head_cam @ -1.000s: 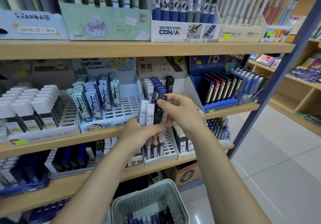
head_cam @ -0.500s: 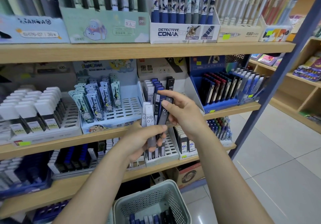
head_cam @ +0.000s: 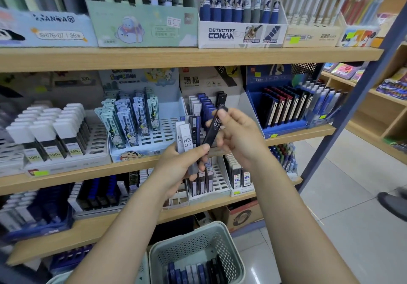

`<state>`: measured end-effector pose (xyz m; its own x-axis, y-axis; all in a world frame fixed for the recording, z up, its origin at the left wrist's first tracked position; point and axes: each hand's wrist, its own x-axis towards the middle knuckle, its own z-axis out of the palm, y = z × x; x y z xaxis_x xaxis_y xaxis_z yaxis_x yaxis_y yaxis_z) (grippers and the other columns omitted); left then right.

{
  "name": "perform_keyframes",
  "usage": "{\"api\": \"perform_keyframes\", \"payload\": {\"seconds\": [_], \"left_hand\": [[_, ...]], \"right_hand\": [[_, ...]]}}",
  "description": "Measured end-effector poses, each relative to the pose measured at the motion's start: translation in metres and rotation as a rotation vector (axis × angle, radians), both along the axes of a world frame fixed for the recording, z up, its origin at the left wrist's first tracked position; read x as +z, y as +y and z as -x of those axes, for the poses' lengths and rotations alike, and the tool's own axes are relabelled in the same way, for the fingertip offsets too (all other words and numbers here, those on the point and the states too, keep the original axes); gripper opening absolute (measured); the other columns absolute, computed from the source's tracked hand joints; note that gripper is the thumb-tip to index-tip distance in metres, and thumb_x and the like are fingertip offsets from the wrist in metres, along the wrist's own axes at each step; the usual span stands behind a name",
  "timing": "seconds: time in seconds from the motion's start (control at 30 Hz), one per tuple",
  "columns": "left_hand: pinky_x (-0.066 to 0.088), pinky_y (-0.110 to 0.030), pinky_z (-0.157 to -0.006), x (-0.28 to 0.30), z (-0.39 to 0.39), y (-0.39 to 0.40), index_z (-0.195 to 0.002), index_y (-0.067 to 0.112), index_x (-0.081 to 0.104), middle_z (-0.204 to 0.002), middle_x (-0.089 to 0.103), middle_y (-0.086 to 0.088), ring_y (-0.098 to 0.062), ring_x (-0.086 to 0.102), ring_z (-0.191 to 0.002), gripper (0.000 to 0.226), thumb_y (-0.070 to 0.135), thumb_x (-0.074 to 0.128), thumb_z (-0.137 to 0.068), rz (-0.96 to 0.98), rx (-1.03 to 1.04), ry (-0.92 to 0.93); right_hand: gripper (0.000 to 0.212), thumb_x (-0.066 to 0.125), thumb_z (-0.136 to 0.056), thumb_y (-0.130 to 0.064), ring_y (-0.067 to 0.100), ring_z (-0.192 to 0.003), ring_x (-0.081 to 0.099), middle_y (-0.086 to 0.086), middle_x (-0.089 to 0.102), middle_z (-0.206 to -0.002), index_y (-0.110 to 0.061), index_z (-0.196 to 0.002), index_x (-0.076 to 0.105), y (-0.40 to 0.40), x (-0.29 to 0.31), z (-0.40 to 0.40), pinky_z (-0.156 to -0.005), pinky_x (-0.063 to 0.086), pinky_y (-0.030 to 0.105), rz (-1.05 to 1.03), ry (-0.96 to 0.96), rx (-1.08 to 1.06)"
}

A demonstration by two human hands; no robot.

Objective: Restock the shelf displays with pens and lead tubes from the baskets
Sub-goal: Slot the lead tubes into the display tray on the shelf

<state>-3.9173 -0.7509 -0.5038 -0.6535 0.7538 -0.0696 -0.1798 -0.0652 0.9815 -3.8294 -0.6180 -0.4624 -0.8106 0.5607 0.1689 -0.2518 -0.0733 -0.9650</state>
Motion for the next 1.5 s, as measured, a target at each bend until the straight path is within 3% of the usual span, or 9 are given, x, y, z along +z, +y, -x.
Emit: {"api": "perform_keyframes", "payload": {"seconds": [0.07, 0.23, 0.5, 0.73, 0.9, 1.1, 1.27, 1.4, 1.5], "left_hand": [[0.036, -0.023, -0.04, 0.0, -0.001, 0.002, -0.097, 0.0, 0.066, -0.072, 0.064, -0.008, -0.02, 0.055, -0.059, 0.019, 0.017, 0.072, -0.091, 0.011, 0.032, 0.023], [0.037, -0.024, -0.039, 0.0, -0.006, 0.009, -0.089, 0.006, 0.066, -0.067, 0.067, -0.006, -0.022, 0.057, -0.055, 0.015, 0.019, 0.074, -0.09, 0.074, 0.091, 0.056], [0.037, -0.025, -0.041, -0.003, -0.002, 0.012, -0.084, 0.003, 0.066, -0.067, 0.066, -0.01, -0.019, 0.057, -0.048, 0.017, 0.017, 0.074, -0.089, 0.1, 0.147, 0.086], [0.036, -0.025, -0.042, -0.004, 0.001, 0.015, -0.079, 0.002, 0.067, -0.065, 0.068, -0.011, -0.018, 0.057, -0.044, 0.02, 0.018, 0.073, -0.089, 0.11, 0.174, 0.123], [0.035, -0.025, -0.042, -0.004, 0.001, 0.014, -0.078, 0.005, 0.067, -0.065, 0.068, -0.009, -0.021, 0.058, -0.047, 0.017, 0.017, 0.073, -0.09, 0.111, 0.176, 0.114], [0.036, -0.024, -0.041, -0.001, -0.002, 0.013, -0.08, 0.006, 0.066, -0.065, 0.068, -0.007, -0.019, 0.058, -0.047, 0.016, 0.017, 0.072, -0.09, 0.113, 0.174, 0.108], [0.038, -0.026, -0.042, -0.002, -0.001, 0.012, -0.087, 0.006, 0.068, -0.065, 0.067, -0.006, -0.024, 0.058, -0.054, 0.014, 0.018, 0.073, -0.09, 0.12, 0.17, 0.108], [0.037, -0.026, -0.041, -0.003, -0.001, 0.012, -0.087, 0.006, 0.067, -0.065, 0.067, -0.007, -0.022, 0.057, -0.053, 0.013, 0.018, 0.073, -0.089, 0.109, 0.164, 0.097], [0.037, -0.026, -0.042, -0.003, 0.0, 0.013, -0.086, 0.006, 0.067, -0.065, 0.067, -0.007, -0.023, 0.057, -0.054, 0.014, 0.017, 0.073, -0.089, 0.104, 0.166, 0.093]], "right_hand": [[0.015, 0.049, -0.105, -0.021, 0.014, -0.051, 0.054, 0.007, 0.074, -0.09, -0.013, -0.102, 0.062, 0.01, 0.006, -0.002, -0.047, 0.042, 0.024, -0.007, 0.044, -0.052], [0.026, 0.042, -0.108, -0.028, 0.016, -0.067, 0.059, 0.006, 0.069, -0.096, -0.011, -0.112, 0.062, 0.035, 0.011, 0.006, -0.065, 0.051, 0.031, -0.08, 0.019, -0.174], [0.019, 0.046, -0.106, -0.022, 0.016, -0.086, 0.066, -0.004, 0.069, -0.095, -0.021, -0.103, 0.065, 0.067, -0.009, 0.033, -0.077, 0.048, 0.034, -0.063, -0.027, -0.196], [0.021, 0.05, -0.105, -0.024, 0.017, -0.077, 0.065, 0.004, 0.067, -0.094, -0.013, -0.114, 0.066, 0.073, -0.013, 0.038, -0.074, 0.052, 0.032, -0.06, -0.019, -0.175], [0.015, 0.054, -0.103, -0.028, 0.016, -0.073, 0.062, -0.001, 0.063, -0.083, -0.022, -0.111, 0.065, 0.074, -0.01, 0.039, -0.071, 0.05, 0.032, -0.103, -0.053, -0.229], [0.014, 0.056, -0.102, -0.029, 0.016, -0.075, 0.064, 0.001, 0.066, -0.092, -0.023, -0.109, 0.066, 0.073, -0.007, 0.04, -0.076, 0.052, 0.034, -0.115, -0.069, -0.21], [0.014, 0.062, -0.098, -0.038, 0.016, -0.075, 0.062, 0.0, 0.063, -0.09, -0.026, -0.104, 0.065, 0.075, -0.003, 0.044, -0.067, 0.051, 0.03, -0.159, -0.174, -0.255], [0.013, 0.066, -0.096, -0.033, 0.011, -0.064, 0.056, -0.003, 0.058, -0.078, -0.02, -0.094, 0.063, 0.073, -0.005, 0.052, -0.056, 0.045, 0.023, -0.167, -0.186, -0.343], [0.017, 0.068, -0.095, -0.03, 0.009, -0.059, 0.053, -0.003, 0.058, -0.075, -0.014, -0.1, 0.066, 0.069, -0.007, 0.055, -0.054, 0.046, 0.022, -0.155, -0.16, -0.375]]}}
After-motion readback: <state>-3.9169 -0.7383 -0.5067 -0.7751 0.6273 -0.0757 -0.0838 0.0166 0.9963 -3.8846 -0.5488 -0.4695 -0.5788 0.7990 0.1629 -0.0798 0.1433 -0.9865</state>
